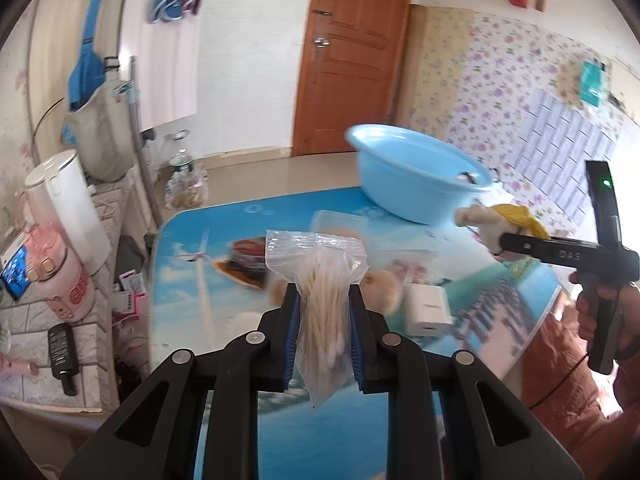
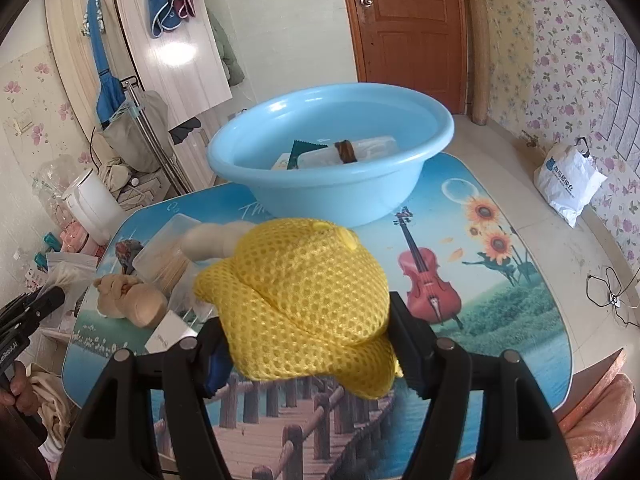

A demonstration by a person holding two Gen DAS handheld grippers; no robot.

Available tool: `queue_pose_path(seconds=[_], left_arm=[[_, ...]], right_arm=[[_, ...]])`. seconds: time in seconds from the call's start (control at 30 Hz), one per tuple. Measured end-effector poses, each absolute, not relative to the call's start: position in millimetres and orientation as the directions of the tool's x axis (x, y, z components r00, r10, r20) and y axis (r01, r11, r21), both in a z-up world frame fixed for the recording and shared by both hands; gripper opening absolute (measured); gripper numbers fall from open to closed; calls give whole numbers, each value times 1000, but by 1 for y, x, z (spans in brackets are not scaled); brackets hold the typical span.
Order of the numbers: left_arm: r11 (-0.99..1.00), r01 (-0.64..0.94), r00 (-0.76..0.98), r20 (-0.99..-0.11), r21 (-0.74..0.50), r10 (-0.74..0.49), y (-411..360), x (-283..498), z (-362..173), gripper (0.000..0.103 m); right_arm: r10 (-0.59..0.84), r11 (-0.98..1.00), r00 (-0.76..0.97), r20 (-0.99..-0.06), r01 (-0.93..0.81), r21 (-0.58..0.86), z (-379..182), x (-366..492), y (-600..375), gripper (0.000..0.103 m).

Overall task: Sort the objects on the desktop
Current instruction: 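Carry swab bag and yellow cap over the basin and open both tools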

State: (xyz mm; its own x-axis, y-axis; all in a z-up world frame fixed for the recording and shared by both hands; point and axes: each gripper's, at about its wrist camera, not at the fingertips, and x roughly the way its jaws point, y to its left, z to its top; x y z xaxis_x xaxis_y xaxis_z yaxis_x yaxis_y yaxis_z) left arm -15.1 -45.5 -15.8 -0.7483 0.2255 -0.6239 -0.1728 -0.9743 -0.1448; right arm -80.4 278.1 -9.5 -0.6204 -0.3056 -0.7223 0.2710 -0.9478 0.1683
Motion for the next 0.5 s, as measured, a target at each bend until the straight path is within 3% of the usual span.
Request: queue_pose_path(seconds=[0.5], left_arm=[[-971,-167,-759,-606,-171,237,-18,-15,14,21]], right_arm=[[-387,-915,-643,-661,356,189,21,-61,284,67]])
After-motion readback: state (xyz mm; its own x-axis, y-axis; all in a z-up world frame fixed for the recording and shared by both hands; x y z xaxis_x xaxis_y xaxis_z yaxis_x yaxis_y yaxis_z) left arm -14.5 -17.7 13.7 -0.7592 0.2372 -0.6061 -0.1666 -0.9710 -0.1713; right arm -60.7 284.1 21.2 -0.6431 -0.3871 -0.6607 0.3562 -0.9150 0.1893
